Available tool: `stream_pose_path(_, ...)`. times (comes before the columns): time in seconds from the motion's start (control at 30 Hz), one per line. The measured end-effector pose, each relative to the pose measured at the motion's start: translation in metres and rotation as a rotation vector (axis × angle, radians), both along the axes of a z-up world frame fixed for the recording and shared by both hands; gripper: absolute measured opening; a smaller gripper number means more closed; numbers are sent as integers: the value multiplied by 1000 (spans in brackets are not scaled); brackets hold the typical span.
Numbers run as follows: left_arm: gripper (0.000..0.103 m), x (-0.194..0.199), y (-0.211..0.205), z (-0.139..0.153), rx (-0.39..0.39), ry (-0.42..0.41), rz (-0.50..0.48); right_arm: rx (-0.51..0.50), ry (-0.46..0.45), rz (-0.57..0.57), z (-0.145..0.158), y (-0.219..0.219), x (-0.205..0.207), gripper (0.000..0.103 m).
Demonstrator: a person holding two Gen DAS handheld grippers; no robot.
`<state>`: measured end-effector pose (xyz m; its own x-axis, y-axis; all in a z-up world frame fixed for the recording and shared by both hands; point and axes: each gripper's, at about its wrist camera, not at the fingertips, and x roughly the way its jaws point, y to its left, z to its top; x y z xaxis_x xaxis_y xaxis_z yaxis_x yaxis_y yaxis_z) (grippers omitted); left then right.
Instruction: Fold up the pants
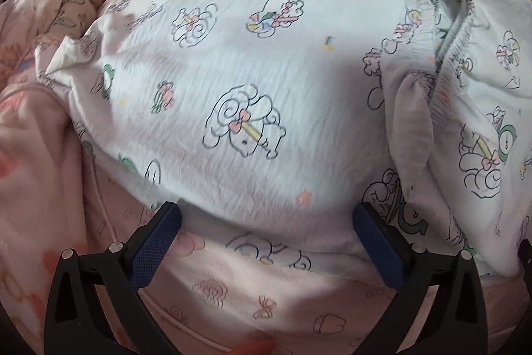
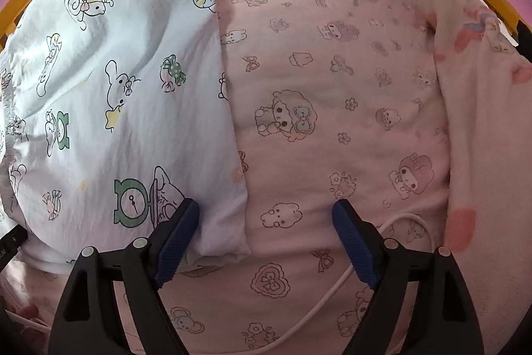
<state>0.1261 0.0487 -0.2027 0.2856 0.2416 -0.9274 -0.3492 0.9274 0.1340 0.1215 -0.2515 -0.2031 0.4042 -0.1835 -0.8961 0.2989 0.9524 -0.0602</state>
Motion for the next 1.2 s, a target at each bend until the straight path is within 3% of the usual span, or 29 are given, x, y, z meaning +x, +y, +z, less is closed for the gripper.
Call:
stream_pose_path(0.1, 103, -7, -6, 2, 2, 5, 67, 6, -23, -40, -2, 2, 4, 86)
stream_pose_path(0.27, 103, -11, 6, -2, -93, 15, 101, -22, -65, -75, -4, 11, 4, 89)
stream_pose_path(0.4, 103, -10, -1, -3, -30, -65, 164, -18, -39, -62, -2, 17, 1, 89)
stream_pose_path(0.63, 103, -9, 2, -2, -77, -32, 189, -41, -16, -38, 2, 21, -3, 89)
stream_pose_path(0.9, 103, 3, 15, -2, -46, -92, 183, -20, 0, -37, 2, 18, -3, 89)
stream_pose_path(1.1, 103, 19, -1, -3, 10, -135, 185, -11, 9, -36, 1, 16, 0, 89)
stream_pose_path(1.2, 103, 18, 0, -4, -2, -132, 185, -6, 15, -29, 2, 14, 2, 89)
